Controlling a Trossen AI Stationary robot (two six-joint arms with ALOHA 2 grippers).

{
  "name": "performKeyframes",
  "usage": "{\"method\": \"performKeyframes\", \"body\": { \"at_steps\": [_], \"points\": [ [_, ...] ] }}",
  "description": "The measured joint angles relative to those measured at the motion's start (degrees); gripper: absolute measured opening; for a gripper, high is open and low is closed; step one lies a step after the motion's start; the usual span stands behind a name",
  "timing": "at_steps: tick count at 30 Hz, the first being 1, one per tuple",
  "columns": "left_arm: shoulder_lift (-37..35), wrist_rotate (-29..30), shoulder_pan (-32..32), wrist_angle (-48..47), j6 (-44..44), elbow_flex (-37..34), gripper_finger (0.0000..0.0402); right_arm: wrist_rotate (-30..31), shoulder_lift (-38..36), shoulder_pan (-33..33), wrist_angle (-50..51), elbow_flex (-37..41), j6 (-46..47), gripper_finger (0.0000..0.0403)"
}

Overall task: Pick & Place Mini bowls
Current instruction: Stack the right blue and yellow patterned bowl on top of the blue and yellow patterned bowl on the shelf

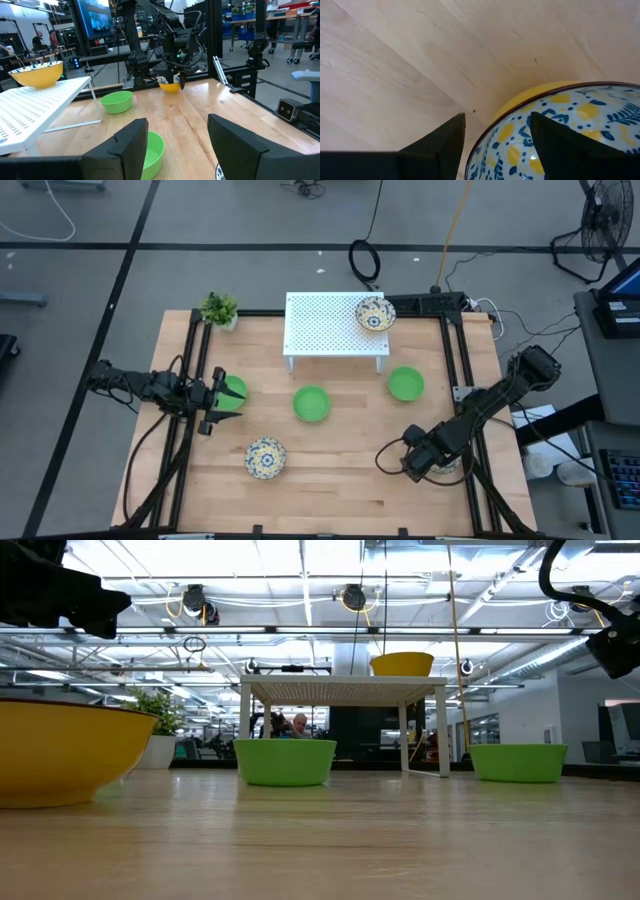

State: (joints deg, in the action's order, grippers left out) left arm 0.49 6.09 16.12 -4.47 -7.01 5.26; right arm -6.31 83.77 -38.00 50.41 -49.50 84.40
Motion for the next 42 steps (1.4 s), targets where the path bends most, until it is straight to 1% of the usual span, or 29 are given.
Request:
{"method": "performKeyframes", "body": {
  "at_steps": [31,42],
  "points": [
    [0.0,0.0,0.0,0.0,-0.01,0.0,0.0212,0.0,0.0,0.01,0.0,0.0,0.44,0.021],
    [0.0,0.0,0.0,0.0,0.0,-0.02,0.0212,-0.02,0.0,0.04,-0.02,0.0,1.9,0.021]
  ]
}}
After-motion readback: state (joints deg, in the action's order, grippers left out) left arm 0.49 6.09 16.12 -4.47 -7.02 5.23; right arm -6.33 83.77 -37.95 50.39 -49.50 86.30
